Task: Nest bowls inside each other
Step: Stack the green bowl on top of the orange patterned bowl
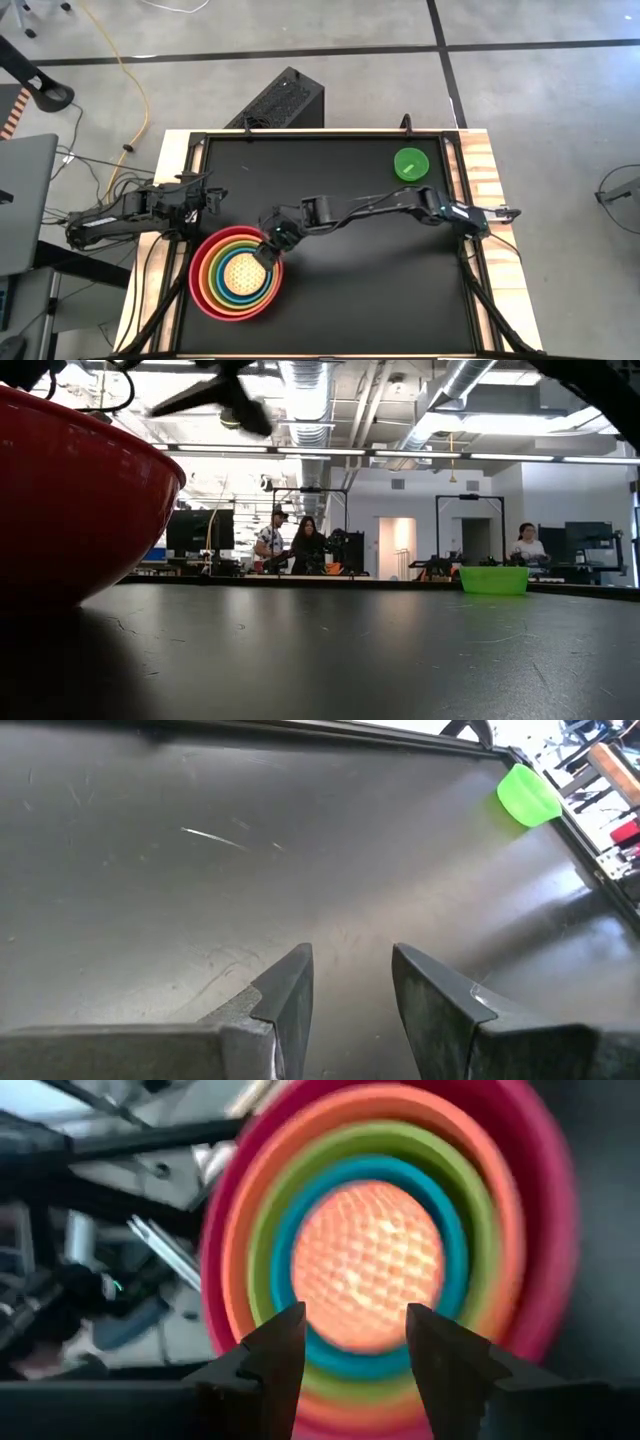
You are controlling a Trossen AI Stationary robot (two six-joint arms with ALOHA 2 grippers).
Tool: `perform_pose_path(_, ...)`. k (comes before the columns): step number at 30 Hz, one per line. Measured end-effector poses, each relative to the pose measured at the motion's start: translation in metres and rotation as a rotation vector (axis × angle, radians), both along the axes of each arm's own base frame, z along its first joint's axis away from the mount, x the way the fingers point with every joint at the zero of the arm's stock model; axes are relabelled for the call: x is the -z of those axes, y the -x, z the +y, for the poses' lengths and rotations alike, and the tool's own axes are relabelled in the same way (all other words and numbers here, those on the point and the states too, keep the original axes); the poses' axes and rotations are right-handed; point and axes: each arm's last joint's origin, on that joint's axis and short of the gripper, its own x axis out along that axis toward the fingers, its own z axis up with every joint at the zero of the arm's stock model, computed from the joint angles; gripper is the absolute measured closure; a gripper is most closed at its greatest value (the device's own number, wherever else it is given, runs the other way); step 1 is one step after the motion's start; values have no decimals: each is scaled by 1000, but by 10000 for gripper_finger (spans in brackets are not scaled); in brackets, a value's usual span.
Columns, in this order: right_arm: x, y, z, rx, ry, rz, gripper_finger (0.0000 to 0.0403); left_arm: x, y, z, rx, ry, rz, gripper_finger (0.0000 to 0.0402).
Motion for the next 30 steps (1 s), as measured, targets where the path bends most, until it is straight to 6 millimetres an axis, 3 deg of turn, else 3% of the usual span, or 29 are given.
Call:
perform_pose_path(8, -60, 70, -7, 40, 217, 174, 224, 0, 0, 0, 2, 7, -2, 274)
perform_pose_path(12, -75, 114, -17, 134, 345, 386, 227, 0, 0, 0, 9, 14, -2, 274)
perform_pose_path(16, -78, 154, -39, 258, 423, 600, 227, 0, 0, 0, 1, 20, -9, 274)
perform_pose_path(21, -64, 193, -77, 378, 388, 648, 227, 0, 0, 0, -7, 30, -19, 274)
perform_pose_path(26, -23, 258, -126, 688, 325, 766, 227, 0, 0, 0, -4, 42, -22, 274)
perform_pose_path(30, 11, 302, -159, 906, 221, 755, 227, 1, 0, -1, -5, 58, -31, 274)
